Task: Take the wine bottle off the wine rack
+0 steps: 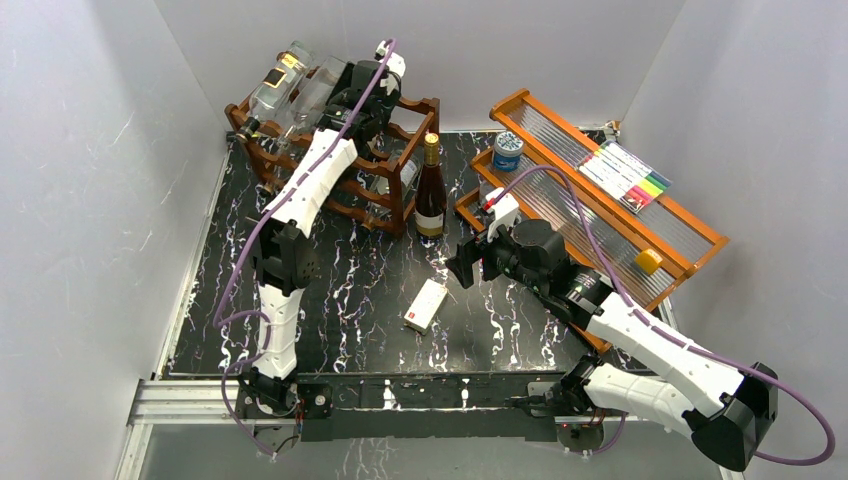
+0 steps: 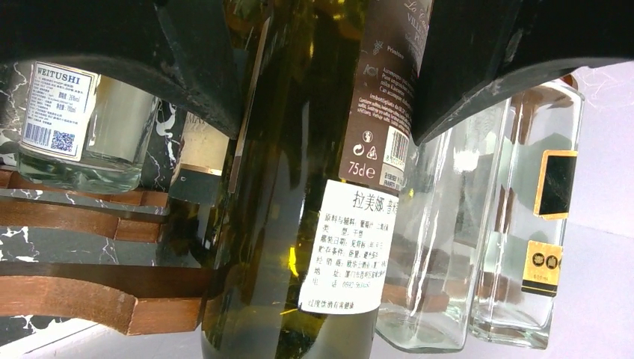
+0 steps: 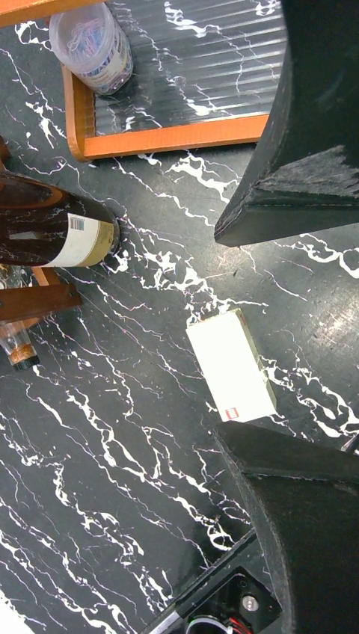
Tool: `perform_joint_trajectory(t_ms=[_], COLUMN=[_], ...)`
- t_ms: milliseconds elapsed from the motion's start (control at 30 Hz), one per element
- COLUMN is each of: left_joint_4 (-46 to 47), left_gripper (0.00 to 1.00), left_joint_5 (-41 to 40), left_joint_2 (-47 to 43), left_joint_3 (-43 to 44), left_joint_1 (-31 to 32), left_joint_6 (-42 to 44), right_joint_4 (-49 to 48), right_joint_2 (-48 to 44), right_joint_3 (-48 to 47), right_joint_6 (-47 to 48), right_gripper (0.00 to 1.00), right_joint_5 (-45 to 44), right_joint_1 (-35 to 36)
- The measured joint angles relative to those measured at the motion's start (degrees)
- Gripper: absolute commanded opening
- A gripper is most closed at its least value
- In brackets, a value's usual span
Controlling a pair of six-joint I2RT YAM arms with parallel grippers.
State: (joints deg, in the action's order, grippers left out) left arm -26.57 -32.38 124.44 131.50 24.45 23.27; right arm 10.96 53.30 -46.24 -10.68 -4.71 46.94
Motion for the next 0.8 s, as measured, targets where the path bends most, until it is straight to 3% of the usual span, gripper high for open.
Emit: perform_joint_trajectory(t_ms=[533,800], left_joint_4=[-4.6,-6.0], left_gripper=[0.28,0.22], left_joint_5=[6.8,8.7], left_joint_2=[-3.1,-9.7], left_joint_3=[1.0,1.0], left_joint_1=[-0.8,-0.8], left_joint_6=[-6.3,-9.4], right_joint_4=[-0.6,-0.8], right_joint_2=[0.1,0.6], right_joint_3=[0.0,0.0], right_joint_6=[-1.4,-1.9], right_gripper=[0.98,0.98], right_joint_5=[0.2,0.6], right_joint_1=[0.0,0.0])
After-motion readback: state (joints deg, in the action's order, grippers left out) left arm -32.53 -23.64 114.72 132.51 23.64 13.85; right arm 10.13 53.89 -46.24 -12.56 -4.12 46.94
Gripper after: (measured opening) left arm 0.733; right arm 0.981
